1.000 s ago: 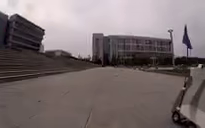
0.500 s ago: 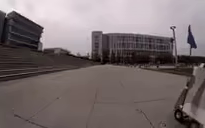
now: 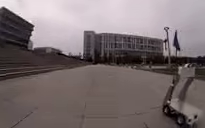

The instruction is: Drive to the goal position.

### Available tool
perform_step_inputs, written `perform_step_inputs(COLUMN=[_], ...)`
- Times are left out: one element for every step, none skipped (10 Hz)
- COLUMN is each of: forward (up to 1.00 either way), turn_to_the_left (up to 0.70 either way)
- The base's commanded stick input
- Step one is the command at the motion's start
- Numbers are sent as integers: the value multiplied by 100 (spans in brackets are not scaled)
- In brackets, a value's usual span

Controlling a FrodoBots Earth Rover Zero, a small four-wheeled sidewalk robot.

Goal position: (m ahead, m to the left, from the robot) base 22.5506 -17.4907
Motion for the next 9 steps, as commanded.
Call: perform_step_inputs(forward=[100,100,100,100,100,100,100,100,100], turn_to_the_left=[0,0,0,0,0,0,0,0,0])
